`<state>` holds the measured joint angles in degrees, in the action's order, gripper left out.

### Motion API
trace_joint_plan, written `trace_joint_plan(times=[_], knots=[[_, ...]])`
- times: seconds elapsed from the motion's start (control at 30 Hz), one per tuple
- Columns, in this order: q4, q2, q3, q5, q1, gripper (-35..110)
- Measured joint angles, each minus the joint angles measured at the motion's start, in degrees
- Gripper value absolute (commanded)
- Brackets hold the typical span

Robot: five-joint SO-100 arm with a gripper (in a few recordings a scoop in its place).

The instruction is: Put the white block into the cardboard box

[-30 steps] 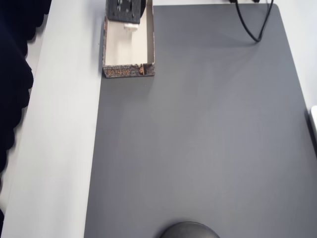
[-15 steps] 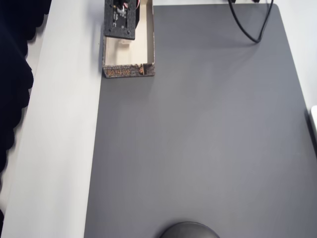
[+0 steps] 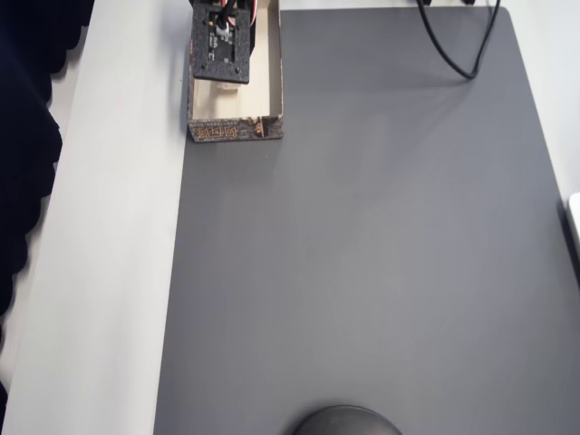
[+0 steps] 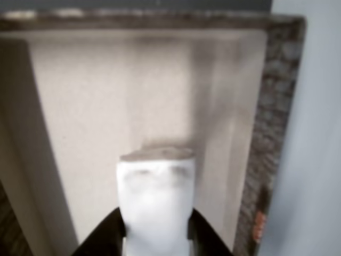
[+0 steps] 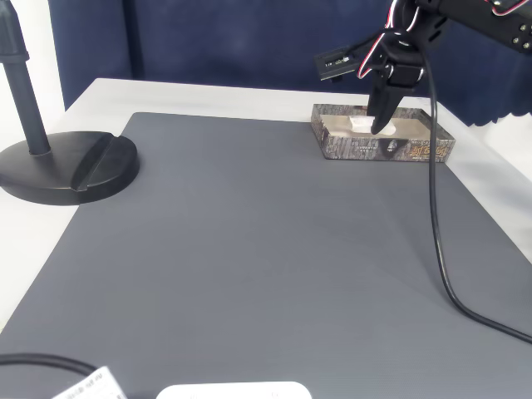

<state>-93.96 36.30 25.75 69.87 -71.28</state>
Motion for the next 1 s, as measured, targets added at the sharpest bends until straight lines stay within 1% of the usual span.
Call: trace_joint_plan(times=[0.23, 0.4, 1.0], knots=[[1.7, 0.0, 0.0, 0.0, 0.3, 15], [2.1, 0.0, 0.0, 0.0, 0.8, 21], [2.1, 0.0, 1.0, -0.9, 1.7, 26]])
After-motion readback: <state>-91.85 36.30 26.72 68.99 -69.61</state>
